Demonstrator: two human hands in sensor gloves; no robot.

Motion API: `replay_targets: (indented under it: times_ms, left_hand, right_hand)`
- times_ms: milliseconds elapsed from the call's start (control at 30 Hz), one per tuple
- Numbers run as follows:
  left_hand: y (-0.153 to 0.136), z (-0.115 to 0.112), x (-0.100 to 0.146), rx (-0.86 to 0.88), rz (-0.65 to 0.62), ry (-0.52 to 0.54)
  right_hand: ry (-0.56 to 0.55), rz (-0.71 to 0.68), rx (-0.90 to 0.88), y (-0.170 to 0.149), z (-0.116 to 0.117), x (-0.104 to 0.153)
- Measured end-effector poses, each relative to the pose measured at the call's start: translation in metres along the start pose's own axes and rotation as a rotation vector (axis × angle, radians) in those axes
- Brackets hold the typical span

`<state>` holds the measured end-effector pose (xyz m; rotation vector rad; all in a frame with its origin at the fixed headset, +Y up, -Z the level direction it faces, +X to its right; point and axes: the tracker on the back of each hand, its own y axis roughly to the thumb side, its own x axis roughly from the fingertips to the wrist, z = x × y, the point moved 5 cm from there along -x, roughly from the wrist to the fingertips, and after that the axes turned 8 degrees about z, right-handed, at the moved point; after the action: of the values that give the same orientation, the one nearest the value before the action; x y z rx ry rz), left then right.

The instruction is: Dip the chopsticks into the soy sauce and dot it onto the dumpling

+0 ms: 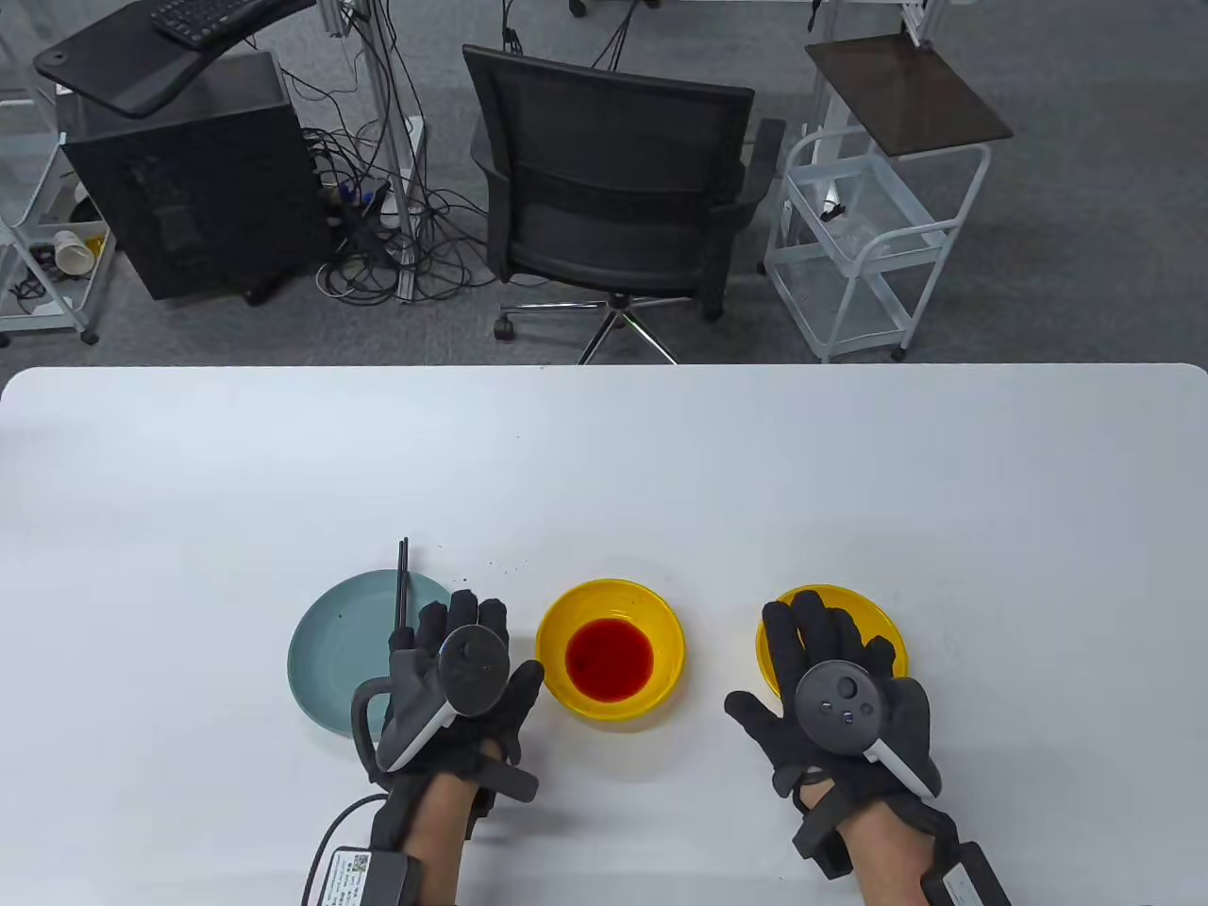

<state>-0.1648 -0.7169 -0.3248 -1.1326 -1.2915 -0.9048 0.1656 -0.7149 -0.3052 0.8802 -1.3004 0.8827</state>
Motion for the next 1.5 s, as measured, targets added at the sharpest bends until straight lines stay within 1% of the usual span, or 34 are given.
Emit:
replay_targets:
  times_ms: [133, 233, 300, 500, 633, 700, 733, 800, 833, 900, 933, 1000, 1067, 1100, 1200, 1300, 1333, 1367, 1500]
  left_hand:
    - [-0.002, -0.001, 0.0, 0.01, 0.003, -0.001]
    - [-0.006, -0.005, -0.004, 0.002, 0.015, -0.033]
    - [-0.009, -0.003, -0.004, 0.013, 0.022, -0.026]
    - [-0.033, 0.007, -0.009, 0.106, 0.07, -0.013]
    - [-0.063, 0.015, -0.012, 0.174, 0.163, 0.002]
    - [-0.085, 0.023, -0.011, 0.225, 0.233, 0.03]
    - [-0.099, 0.028, -0.009, 0.27, 0.291, 0.055]
    - [-0.119, 0.033, -0.006, 0.31, 0.389, 0.078]
    - [-0.127, 0.031, -0.005, 0.31, 0.436, 0.057]
    - [-0.137, 0.022, -0.004, 0.244, 0.513, -0.06]
    - [-0.14, 0.021, -0.003, 0.2, 0.55, -0.073]
    - [-0.14, 0.018, -0.004, 0.161, 0.569, -0.077]
    - [-0.133, 0.007, -0.007, 0.132, 0.573, -0.127]
    - [-0.128, 0.002, -0.009, 0.083, 0.573, -0.154]
    - [-0.115, -0.009, -0.016, -0.05, 0.576, -0.177]
    - [-0.107, -0.014, -0.02, -0.127, 0.601, -0.176]
    - [-0.105, -0.015, -0.022, -0.155, 0.599, -0.158]
    - [-0.103, -0.016, -0.024, -0.188, 0.594, -0.165]
    - [-0.1, -0.016, -0.026, -0.178, 0.564, -0.152]
  right_hand:
    - [0.007, -0.023, 0.015, 0.006, 0.002, 0.002]
    - [-0.001, -0.04, 0.008, 0.011, 0.001, 0.003]
    - [-0.006, -0.046, 0.005, 0.013, 0.0, 0.005]
    - [-0.011, -0.043, -0.012, 0.012, -0.003, 0.006]
    - [-0.011, -0.042, -0.024, 0.012, -0.004, 0.006]
    - [-0.009, -0.045, -0.024, 0.012, -0.003, 0.006]
    - [-0.006, -0.047, -0.022, 0.012, -0.002, 0.006]
    - [0.002, -0.046, -0.026, 0.012, -0.002, 0.005]
    - [0.007, -0.046, -0.03, 0.013, -0.001, 0.005]
    - [0.012, -0.049, -0.04, 0.014, 0.0, 0.005]
    - [0.012, -0.052, -0.041, 0.015, 0.0, 0.006]
    - [0.013, -0.057, -0.035, 0.016, 0.001, 0.006]
    - [0.019, -0.061, -0.03, 0.016, 0.001, 0.006]
    - [0.019, -0.061, -0.032, 0.015, 0.001, 0.006]
    - [0.021, -0.049, -0.043, 0.011, 0.0, 0.005]
    - [0.017, -0.046, -0.047, 0.009, -0.002, 0.005]
    - [0.014, -0.045, -0.047, 0.009, -0.003, 0.005]
    - [0.012, -0.044, -0.049, 0.008, -0.003, 0.005]
    - [0.009, -0.044, -0.055, 0.008, -0.003, 0.005]
